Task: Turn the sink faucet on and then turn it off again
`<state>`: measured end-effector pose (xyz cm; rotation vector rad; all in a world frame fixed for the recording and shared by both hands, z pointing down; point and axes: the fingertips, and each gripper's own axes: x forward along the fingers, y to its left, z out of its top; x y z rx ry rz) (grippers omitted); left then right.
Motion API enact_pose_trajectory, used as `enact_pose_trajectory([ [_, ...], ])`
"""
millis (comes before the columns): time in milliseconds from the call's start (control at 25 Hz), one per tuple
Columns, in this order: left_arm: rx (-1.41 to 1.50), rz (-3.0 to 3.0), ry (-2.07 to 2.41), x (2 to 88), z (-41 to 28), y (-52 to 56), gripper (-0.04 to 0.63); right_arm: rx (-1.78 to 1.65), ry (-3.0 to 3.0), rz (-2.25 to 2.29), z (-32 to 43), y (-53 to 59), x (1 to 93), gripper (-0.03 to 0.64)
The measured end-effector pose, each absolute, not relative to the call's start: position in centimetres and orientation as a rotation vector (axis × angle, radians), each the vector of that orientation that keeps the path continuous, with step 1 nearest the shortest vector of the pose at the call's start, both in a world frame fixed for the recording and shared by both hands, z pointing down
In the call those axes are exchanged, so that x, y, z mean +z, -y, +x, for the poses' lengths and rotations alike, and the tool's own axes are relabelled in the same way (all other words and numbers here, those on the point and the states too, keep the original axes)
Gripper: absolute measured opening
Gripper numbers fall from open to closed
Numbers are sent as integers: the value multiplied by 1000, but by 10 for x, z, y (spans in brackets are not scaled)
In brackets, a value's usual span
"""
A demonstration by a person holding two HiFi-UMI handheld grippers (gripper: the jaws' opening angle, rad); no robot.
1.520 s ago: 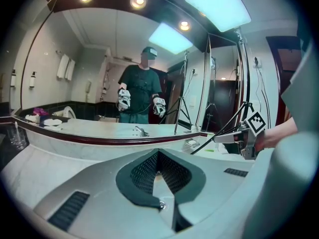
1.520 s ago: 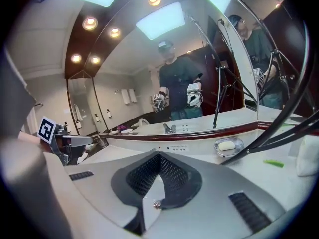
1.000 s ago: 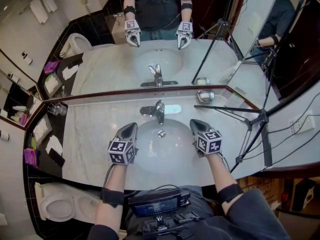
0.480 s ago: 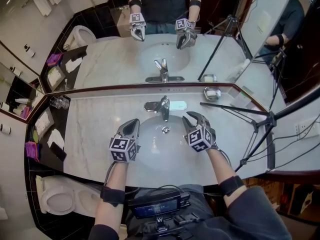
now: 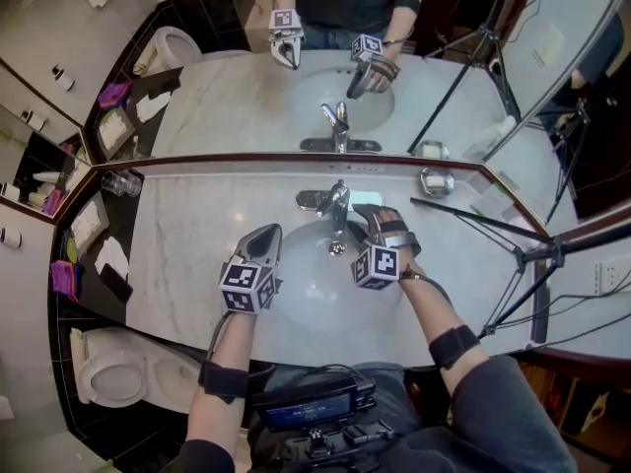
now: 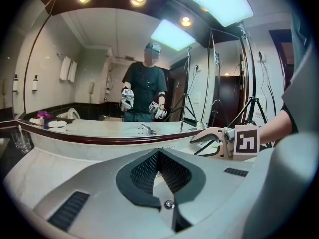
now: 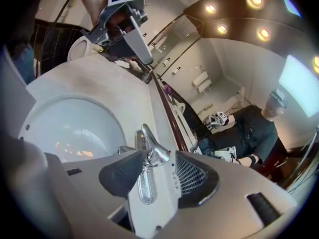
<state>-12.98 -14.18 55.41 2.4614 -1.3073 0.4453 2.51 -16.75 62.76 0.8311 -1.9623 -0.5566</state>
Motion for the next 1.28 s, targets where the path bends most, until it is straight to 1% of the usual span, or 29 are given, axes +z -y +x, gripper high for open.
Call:
enact_pose_trajectory([
  [80,443,2462,1310,554,-131,144,-6,-605,1940,796,17,174,634,230],
  [160,441,2461,1313,555,-131,147,-6,-641,1922,758,8,181,640,264],
  [400,437,2452,1319,556,-135,151,-6,-720,1874,683,-14,198,656,264],
  [720,444,2431,1335,562,-147,153,-5,-728,1804,615,-16,214,691,263],
  [1080,455,2413,1337,569,-152,156,-6,-762,1790,624,-27,236,689,262],
  [1280,455,2413,1331,571,-151,158,-6,-722,1817,641,-32,239,678,241],
])
